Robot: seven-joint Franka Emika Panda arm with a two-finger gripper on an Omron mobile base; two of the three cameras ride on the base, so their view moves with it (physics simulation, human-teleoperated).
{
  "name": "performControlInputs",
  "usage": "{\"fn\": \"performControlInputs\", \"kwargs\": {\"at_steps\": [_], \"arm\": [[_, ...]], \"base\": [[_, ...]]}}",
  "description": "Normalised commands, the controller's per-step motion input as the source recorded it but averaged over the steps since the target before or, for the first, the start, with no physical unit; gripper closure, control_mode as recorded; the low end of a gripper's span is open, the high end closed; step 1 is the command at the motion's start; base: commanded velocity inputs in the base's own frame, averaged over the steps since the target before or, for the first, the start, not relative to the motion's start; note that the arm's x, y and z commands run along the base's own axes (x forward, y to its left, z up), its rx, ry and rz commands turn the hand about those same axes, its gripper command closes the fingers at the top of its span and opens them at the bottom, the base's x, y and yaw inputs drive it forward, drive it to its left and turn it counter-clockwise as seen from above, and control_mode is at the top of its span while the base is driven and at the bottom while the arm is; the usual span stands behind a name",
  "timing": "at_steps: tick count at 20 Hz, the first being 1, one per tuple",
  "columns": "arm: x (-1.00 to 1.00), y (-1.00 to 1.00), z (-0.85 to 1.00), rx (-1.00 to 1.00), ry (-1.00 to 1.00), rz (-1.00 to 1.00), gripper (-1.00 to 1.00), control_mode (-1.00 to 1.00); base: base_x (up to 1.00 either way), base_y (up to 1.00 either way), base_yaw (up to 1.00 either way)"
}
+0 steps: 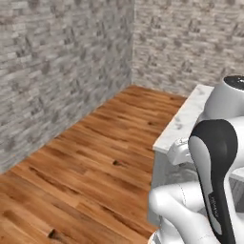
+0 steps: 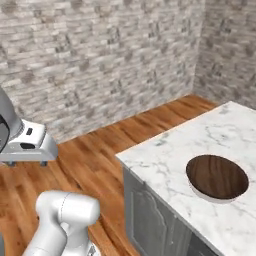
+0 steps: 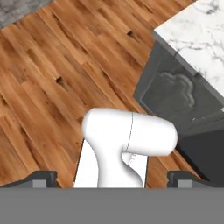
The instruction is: Move the bowls from the cabinet to the plates on the dining table.
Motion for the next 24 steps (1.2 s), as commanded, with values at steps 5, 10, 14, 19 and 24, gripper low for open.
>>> {"fn": "performControlInputs", "kwargs": {"at_steps": [5,10,14,19,24], "arm": [[0.00,0.00,0.00,0.00,0.00,0.00,-1.00,1.00],[0.00,0.00,0.00,0.00,0.00,0.00,-1.00,1.00],[0.00,0.00,0.00,0.00,0.00,0.00,-1.00,1.00],[0.00,0.00,0.00,0.00,0.00,0.00,-1.00,1.00],[0.00,0.00,0.00,0.00,0.00,0.00,-1.00,1.00]], "base": [[0.00,0.00,0.64],[0.00,0.10,0.65],[0.00,0.18,0.66],[0.00,0.11,0.62],[0.00,0.01,0.57]]}}
